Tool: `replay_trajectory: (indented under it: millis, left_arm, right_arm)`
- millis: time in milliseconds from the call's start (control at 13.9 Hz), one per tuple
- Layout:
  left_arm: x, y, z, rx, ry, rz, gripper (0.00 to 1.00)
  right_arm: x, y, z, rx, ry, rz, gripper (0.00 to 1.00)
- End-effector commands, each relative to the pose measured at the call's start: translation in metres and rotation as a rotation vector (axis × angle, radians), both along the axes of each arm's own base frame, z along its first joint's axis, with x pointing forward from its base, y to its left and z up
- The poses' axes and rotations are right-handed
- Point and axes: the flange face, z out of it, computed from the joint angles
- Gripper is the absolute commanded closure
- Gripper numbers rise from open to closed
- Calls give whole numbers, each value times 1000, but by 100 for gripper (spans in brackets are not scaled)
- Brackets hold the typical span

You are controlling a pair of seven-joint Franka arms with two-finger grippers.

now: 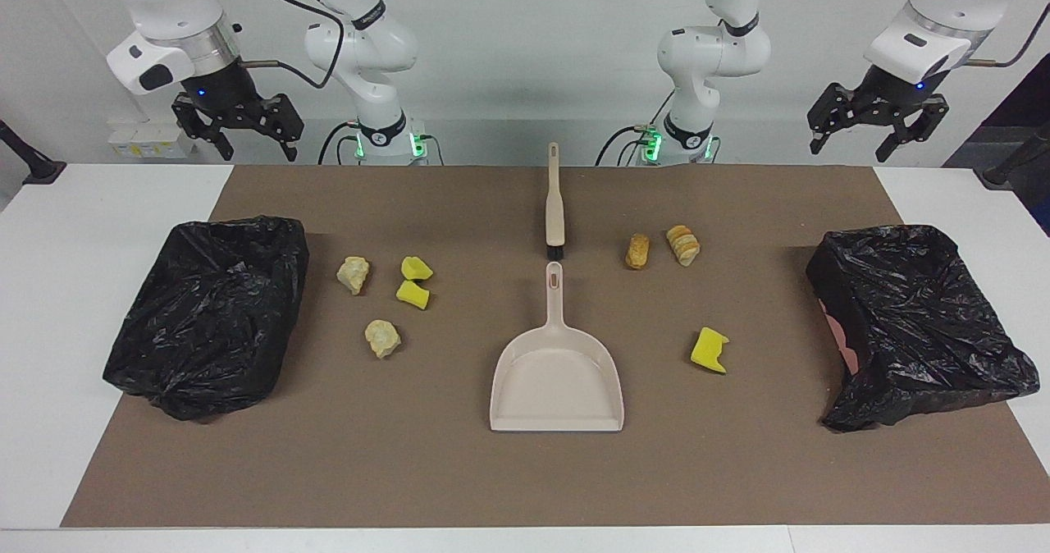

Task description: Sweep and dump trash in bin

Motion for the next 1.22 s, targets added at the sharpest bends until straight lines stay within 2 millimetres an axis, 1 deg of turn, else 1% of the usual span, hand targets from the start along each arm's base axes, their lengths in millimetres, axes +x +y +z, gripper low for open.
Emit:
replay_trajectory:
  millis: [0,216,431,719,791,863,935,1007,1151]
  left_arm:
    - [-7,3,2,-3,1,11,0]
    - [-7,2,1,-1,4,9,0]
    - [-8,3,1,-1,7,11,0]
    - [-8,-4,0,-2,10,8,0]
    - [-8,-10,0,-2,4,3,0]
    - [-10,-29,-1,-1,2,-30,0]
    - [-14,-43,-1,1,1,-53,0]
    - [-18,-48,-3,3,2,-66,0]
    - [-33,-75,-8,4,4,-104,0]
  right_arm:
    - [-8,-4,1,14,6,11,0]
    - [-10,-6,0,17,21,5,0]
    - [-9,-3,1,24,10,11,0]
    - [-8,-3,1,24,11,8,0]
    - [-9,-4,0,21,14,8,0]
    - [-9,-5,0,15,13,8,0]
    - [-9,-9,1,15,12,2,0]
    - [-9,-10,0,14,13,0,0]
    - [-11,-12,0,11,23,-3,0]
